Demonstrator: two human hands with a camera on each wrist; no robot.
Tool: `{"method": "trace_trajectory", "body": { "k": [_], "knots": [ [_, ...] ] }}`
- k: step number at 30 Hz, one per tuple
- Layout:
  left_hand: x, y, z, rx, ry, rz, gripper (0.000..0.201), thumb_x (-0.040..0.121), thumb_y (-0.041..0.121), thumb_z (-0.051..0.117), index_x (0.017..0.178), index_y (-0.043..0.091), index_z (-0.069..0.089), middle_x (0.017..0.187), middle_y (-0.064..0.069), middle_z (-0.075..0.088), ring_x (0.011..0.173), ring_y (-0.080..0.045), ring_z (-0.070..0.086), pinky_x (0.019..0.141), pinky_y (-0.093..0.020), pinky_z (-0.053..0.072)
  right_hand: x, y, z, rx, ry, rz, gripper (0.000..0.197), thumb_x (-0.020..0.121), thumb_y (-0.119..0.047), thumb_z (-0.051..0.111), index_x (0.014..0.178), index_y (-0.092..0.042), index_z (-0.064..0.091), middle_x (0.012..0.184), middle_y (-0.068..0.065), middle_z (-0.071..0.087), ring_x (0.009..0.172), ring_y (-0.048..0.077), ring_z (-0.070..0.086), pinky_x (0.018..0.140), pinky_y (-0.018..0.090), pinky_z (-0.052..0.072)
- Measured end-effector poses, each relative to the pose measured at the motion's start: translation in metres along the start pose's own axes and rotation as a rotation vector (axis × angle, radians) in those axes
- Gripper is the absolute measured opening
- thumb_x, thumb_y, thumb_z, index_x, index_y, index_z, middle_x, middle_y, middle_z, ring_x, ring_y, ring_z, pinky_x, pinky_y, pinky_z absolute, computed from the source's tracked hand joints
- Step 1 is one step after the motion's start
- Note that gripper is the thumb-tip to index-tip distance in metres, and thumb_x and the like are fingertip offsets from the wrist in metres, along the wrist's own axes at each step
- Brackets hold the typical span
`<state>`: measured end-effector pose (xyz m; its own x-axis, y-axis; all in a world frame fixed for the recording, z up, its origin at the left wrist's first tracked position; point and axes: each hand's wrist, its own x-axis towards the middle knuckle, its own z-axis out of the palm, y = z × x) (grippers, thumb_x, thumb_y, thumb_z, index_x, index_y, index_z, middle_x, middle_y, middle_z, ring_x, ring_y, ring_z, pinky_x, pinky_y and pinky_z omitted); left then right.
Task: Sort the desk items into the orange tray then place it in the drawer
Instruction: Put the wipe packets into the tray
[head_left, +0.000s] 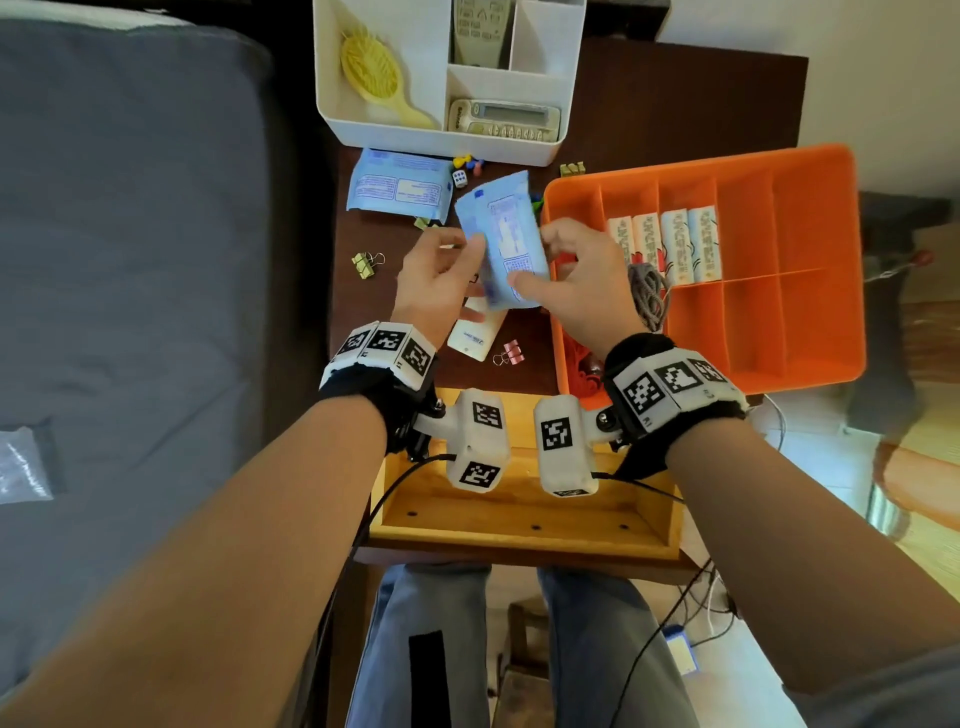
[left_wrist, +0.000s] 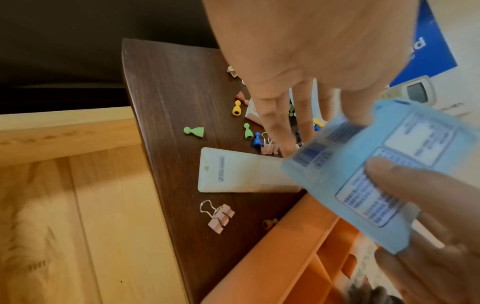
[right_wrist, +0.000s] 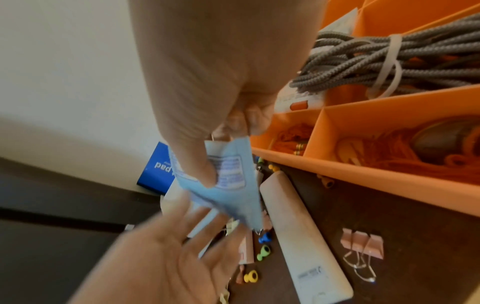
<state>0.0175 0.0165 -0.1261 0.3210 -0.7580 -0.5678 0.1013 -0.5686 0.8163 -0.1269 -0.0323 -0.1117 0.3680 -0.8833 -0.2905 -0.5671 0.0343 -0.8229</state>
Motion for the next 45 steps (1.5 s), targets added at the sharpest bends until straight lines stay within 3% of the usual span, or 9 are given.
{"method": "trace_trajectory", "body": {
  "k": [4,7,11,18,23,30,35,40,45],
  "knots": [
    [-0.006,0.022,0.011,-0.163,-0.166,-0.166,0.031,0.096,0.043,0.041,0.099,0.018,0.059,0.090,-0.002,0.064,0.079,-0.015,0.065,0.067,-0.035,0.059,-0.006,-0.006,0.003,0.004,-0.005,-0.080,0.026,0.070,-0.013,0.076,0.093,-0.006,0.066,0.077,-0.006,0.054,0.063,0.002,0.049,0.058,0.011,0.037],
    [-0.006,0.022,0.015,-0.180,-0.193,-0.158,0.021,0.096,0.031,0.047,0.100,0.014,0.058,0.089,-0.006,0.064,0.082,-0.019,0.065,0.066,-0.037,0.058,-0.008,-0.010,0.004,0.020,-0.107,-0.121,0.036,0.064,-0.019,0.078,0.099,-0.016,0.066,0.087,-0.006,0.052,0.077,0.000,0.051,0.069,0.005,0.039],
    [-0.007,0.013,0.006,-0.216,-0.113,-0.126,0.014,0.097,0.020,0.046,0.101,0.014,0.058,0.098,-0.012,0.065,0.095,-0.030,0.064,0.087,-0.048,0.053,-0.009,-0.005,0.001,-0.029,-0.136,-0.070,0.055,0.065,-0.024,0.082,0.116,-0.015,0.062,0.116,0.006,0.051,0.110,0.017,0.050,0.097,0.030,0.043],
    [-0.012,0.004,0.008,-0.060,-0.069,0.013,0.021,0.097,0.025,0.046,0.112,0.013,0.056,0.099,-0.008,0.067,0.079,-0.011,0.067,0.074,-0.033,0.058,-0.011,0.000,-0.003,0.099,-0.153,0.084,0.063,0.070,-0.013,0.081,0.124,-0.010,0.049,0.094,0.003,0.063,0.082,0.009,0.065,0.068,0.016,0.055],
    [-0.013,0.005,0.009,-0.019,-0.059,0.023,0.023,0.097,0.027,0.046,0.111,0.011,0.055,0.103,-0.011,0.066,0.092,-0.024,0.067,0.083,-0.044,0.056,-0.012,0.006,-0.004,0.098,-0.146,0.080,0.035,0.072,-0.012,0.077,0.104,-0.006,0.063,0.091,0.012,0.071,0.083,0.024,0.069,0.075,0.043,0.057],
    [-0.006,0.008,0.001,0.005,-0.076,0.067,0.023,0.097,0.019,0.046,0.113,0.006,0.056,0.111,-0.017,0.064,0.099,-0.029,0.064,0.087,-0.051,0.053,-0.007,-0.006,0.001,0.023,-0.092,0.023,0.025,0.086,-0.017,0.065,0.105,-0.002,0.060,0.108,0.010,0.068,0.094,0.017,0.066,0.076,0.032,0.055],
    [0.012,0.005,-0.011,0.216,0.051,0.168,0.040,0.088,0.047,0.039,0.099,0.016,0.061,0.104,-0.017,0.066,0.097,-0.032,0.063,0.086,-0.051,0.052,0.010,-0.010,0.009,0.207,-0.056,0.105,0.023,0.089,-0.010,0.060,0.110,-0.003,0.053,0.117,0.012,0.065,0.102,0.018,0.065,0.076,0.024,0.056],
    [0.042,0.002,-0.033,0.445,0.292,0.260,0.039,0.088,0.002,0.045,0.126,0.007,0.053,0.128,-0.015,0.051,0.121,-0.028,0.048,0.103,-0.037,0.039,0.030,-0.009,0.022,0.239,0.032,0.133,0.019,0.091,-0.010,0.057,0.109,-0.006,0.053,0.117,0.014,0.065,0.103,0.020,0.065,0.076,0.028,0.057],
    [0.064,-0.001,-0.048,0.652,0.303,0.234,0.060,0.078,-0.008,0.045,0.135,0.008,0.042,0.146,-0.012,0.035,0.140,-0.029,0.024,0.111,-0.039,0.029,0.046,-0.008,0.028,0.213,0.113,0.145,0.021,0.091,-0.010,0.056,0.110,-0.003,0.052,0.113,0.011,0.066,0.097,0.015,0.066,0.073,0.025,0.056]
  ]
}}
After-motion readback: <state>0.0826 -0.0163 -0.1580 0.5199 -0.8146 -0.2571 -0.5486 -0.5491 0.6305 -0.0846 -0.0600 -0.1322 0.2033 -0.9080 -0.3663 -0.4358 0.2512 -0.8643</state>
